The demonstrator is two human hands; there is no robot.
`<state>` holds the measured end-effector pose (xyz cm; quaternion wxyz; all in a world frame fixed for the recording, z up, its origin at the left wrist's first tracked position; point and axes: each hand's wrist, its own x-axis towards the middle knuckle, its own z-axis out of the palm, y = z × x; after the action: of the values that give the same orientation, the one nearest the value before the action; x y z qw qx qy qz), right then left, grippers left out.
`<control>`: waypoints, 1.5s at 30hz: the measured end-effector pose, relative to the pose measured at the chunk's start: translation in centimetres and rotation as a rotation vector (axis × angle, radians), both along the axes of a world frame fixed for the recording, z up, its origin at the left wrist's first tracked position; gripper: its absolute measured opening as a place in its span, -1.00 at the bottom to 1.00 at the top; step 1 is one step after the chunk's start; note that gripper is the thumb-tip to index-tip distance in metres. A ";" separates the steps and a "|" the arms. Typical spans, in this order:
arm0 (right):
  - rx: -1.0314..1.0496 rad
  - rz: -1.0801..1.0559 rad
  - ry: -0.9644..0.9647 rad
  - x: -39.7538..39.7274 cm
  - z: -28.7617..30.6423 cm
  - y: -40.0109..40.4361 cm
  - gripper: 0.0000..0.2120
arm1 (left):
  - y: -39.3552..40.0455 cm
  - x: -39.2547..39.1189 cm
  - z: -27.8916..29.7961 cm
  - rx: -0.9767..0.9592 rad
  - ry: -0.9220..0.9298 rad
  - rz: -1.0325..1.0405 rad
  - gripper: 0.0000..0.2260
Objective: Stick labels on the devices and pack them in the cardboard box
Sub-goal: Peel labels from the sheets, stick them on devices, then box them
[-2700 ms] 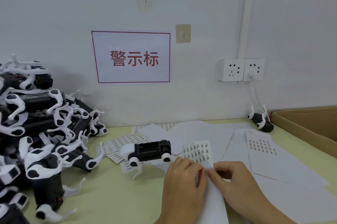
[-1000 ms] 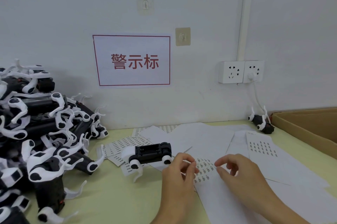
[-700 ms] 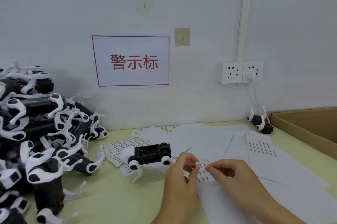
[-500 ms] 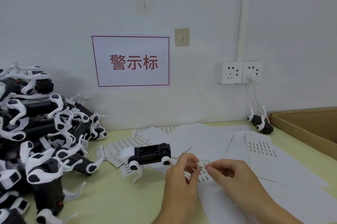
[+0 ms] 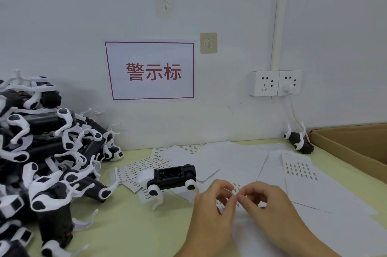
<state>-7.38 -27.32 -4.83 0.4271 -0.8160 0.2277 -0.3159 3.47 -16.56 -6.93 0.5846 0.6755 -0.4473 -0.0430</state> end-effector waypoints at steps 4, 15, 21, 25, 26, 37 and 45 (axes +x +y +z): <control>-0.055 0.023 -0.004 0.0 0.0 0.1 -0.76 | 0.1 0.2 0.1 0.033 -0.044 0.012 -0.85; -0.031 -0.092 -0.048 0.0 -0.2 -0.8 -0.82 | 0.6 -0.9 0.6 0.097 -0.480 0.149 -0.74; -0.035 -0.088 -0.005 0.1 -0.3 -1.2 -0.83 | 1.3 0.1 4.9 0.099 -0.759 0.245 -0.76; -0.016 -0.081 -0.002 0.1 -0.3 -1.1 -0.83 | 3.2 3.8 7.8 0.303 -0.730 0.152 -0.63; -0.016 -0.082 0.000 0.1 -0.2 -1.1 -0.83 | 3.8 5.0 8.4 0.396 -0.736 0.118 -0.57; -0.043 -0.096 0.041 0.2 -0.2 -1.1 -0.84 | 6.7 9.8 8.2 0.995 -0.757 0.220 -0.57; -0.034 -0.059 0.019 0.1 -0.2 -1.3 -0.85 | 6.4 9.8 8.6 0.662 -0.075 -0.011 -0.66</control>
<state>-7.33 -28.59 -5.07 0.4013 -0.8192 0.2503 -0.3244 13.28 -10.14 1.67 0.3165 0.8274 -0.4339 -0.1644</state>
